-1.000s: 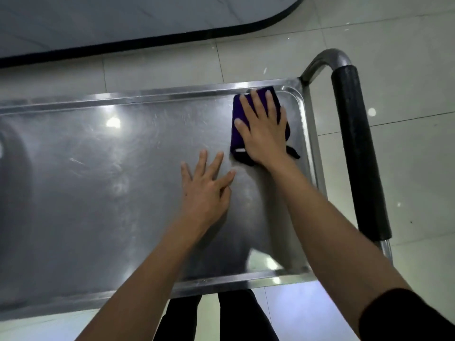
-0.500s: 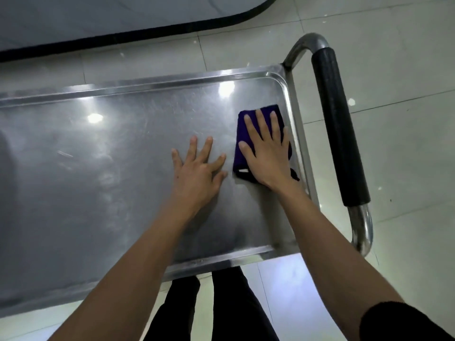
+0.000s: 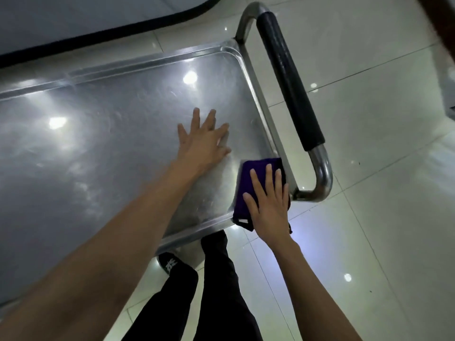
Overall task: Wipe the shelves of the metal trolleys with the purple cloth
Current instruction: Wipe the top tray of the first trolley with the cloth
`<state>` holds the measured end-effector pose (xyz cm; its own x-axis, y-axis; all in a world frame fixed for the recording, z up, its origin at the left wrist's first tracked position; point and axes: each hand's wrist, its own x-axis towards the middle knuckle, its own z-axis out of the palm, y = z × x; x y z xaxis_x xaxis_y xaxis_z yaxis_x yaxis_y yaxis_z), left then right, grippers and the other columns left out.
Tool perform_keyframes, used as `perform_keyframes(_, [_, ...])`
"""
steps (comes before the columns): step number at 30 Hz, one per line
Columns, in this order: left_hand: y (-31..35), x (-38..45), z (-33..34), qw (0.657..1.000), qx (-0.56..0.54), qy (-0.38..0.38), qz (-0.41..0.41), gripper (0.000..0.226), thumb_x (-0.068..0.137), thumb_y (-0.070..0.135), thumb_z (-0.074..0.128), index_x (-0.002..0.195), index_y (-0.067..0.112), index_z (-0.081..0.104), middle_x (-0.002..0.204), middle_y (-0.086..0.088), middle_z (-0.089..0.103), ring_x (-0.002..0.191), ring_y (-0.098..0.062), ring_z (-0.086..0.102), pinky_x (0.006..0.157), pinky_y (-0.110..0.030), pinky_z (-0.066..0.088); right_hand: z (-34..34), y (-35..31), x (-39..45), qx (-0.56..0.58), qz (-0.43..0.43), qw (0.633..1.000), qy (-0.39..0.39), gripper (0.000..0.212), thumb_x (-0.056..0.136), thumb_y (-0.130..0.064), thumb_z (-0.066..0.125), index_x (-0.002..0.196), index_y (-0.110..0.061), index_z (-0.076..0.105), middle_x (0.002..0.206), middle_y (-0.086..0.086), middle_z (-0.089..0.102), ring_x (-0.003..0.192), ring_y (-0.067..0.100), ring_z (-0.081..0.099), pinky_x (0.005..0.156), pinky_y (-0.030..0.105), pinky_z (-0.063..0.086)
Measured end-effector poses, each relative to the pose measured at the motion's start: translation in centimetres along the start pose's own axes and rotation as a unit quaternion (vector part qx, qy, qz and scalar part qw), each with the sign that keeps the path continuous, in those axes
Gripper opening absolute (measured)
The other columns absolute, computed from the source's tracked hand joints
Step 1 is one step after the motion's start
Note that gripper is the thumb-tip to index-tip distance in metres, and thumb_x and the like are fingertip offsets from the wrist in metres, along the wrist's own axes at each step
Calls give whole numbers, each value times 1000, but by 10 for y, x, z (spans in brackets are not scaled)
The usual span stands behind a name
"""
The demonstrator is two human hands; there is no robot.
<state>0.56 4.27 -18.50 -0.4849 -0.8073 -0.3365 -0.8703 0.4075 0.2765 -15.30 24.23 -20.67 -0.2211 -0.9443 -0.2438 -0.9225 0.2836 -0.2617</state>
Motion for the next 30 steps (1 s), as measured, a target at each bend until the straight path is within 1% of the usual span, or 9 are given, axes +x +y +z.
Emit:
perform_keyframes(3, [6, 4, 10, 999, 39, -26, -4, 74, 94, 64, 48, 157, 40, 18, 169, -2, -4, 151, -44, -16, 112, -76, 6, -1, 4, 6, 7, 7, 1000, -3, 56, 108, -52, 20, 160, -39, 5, 169, -5, -7, 154, 19, -16, 125, 52, 1])
perform_keyframes(9, [5, 6, 15, 998, 55, -15, -11, 74, 94, 66, 46, 157, 41, 15, 169, -1, -6, 151, -42, -17, 113, -75, 8, -9, 4, 34, -18, 8, 1000, -3, 57, 108, -48, 18, 161, -34, 2, 169, 0, -3, 155, 23, -12, 124, 56, 8])
perform_keyframes(11, [2, 3, 18, 999, 47, 0, -7, 73, 95, 67, 42, 157, 41, 13, 169, 2, -7, 151, -39, -19, 115, -73, 6, -16, 4, 59, -23, 12, 1000, 2, 57, 108, -47, 18, 161, -33, 2, 169, 1, -4, 155, 25, -13, 124, 56, 3])
perform_keyframes(14, [1, 1, 22, 1000, 14, 9, -17, 70, 98, 65, 36, 158, 42, 11, 167, 8, -14, 150, -31, -25, 118, -68, -4, -27, 0, 108, -8, 1, 1000, 7, 57, 108, -48, 19, 160, -34, 0, 169, -1, -8, 154, 24, -17, 124, 53, -3])
perform_keyframes(18, [4, 9, 19, 1000, -1, -2, -27, 65, 101, 61, 34, 158, 44, 8, 166, 10, -16, 149, -29, -30, 118, -66, -8, -40, -11, 173, -7, -25, 1000, 12, 59, 107, -49, 18, 160, -33, -2, 169, 0, -9, 153, 25, -18, 124, 53, -2])
perform_keyframes(20, [3, 11, 19, 999, -22, 8, -23, 65, 101, 58, 37, 158, 44, 9, 166, 10, -15, 149, -27, -30, 118, -66, -9, -44, -21, 204, -11, -39, 999, 15, 59, 107, -49, 17, 161, -32, 0, 169, 1, -6, 154, 25, -16, 124, 52, -2])
perform_keyframes(23, [2, 12, 20, 999, -32, 14, -24, 68, 99, 58, 42, 158, 42, 13, 167, 11, -10, 151, -27, -26, 119, -66, -8, -50, -38, 248, -27, -67, 997, 18, 60, 106, -49, 17, 161, -30, 3, 169, 3, -2, 154, 27, -13, 124, 52, -3])
perform_keyframes(27, [2, 15, 21, 999, -16, 13, -43, 79, 95, 63, 42, 160, 28, 15, 169, 9, -1, 155, -21, -13, 120, -63, 2, -59, -62, 305, -44, -93, 994, 22, 60, 106, -48, 18, 161, -26, 8, 169, 5, 6, 155, 28, -7, 124, 51, -3])
perform_keyframes(30, [3, 14, 21, 998, -28, 17, -61, 80, 94, 65, 45, 160, 27, 18, 169, 7, 1, 154, -16, -14, 122, -58, -1, -61, -78, 339, -55, -121, 991, 23, 60, 106, -47, 19, 161, -25, 10, 169, 6, 7, 155, 28, -5, 124, 52, -3])
